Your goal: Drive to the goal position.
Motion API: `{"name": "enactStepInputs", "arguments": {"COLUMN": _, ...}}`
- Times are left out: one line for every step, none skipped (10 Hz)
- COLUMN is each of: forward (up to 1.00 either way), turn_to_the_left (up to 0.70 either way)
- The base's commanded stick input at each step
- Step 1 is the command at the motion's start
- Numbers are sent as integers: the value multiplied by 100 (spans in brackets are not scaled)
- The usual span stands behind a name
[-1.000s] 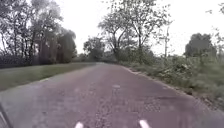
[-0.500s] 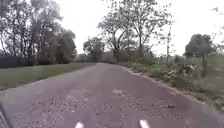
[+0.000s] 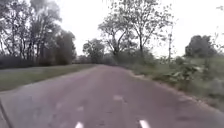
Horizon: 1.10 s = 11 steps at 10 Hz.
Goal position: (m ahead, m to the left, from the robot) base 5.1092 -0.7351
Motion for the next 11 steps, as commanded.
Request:
{"name": "enactStepInputs", "arguments": {"forward": 70, "turn_to_the_left": 0}}
{"name": "enactStepInputs", "arguments": {"forward": 70, "turn_to_the_left": 0}}
{"name": "enactStepInputs", "arguments": {"forward": 70, "turn_to_the_left": 0}}
{"name": "enactStepInputs", "arguments": {"forward": 70, "turn_to_the_left": 0}}
{"name": "enactStepInputs", "arguments": {"forward": 70, "turn_to_the_left": 0}}
{"name": "enactStepInputs", "arguments": {"forward": 70, "turn_to_the_left": 0}}
{"name": "enactStepInputs", "arguments": {"forward": 70, "turn_to_the_left": 0}}
{"name": "enactStepInputs", "arguments": {"forward": 70, "turn_to_the_left": 0}}
{"name": "enactStepInputs", "arguments": {"forward": 70, "turn_to_the_left": 0}}
{"name": "enactStepInputs", "arguments": {"forward": 70, "turn_to_the_left": 0}}
{"name": "enactStepInputs", "arguments": {"forward": 70, "turn_to_the_left": 0}}
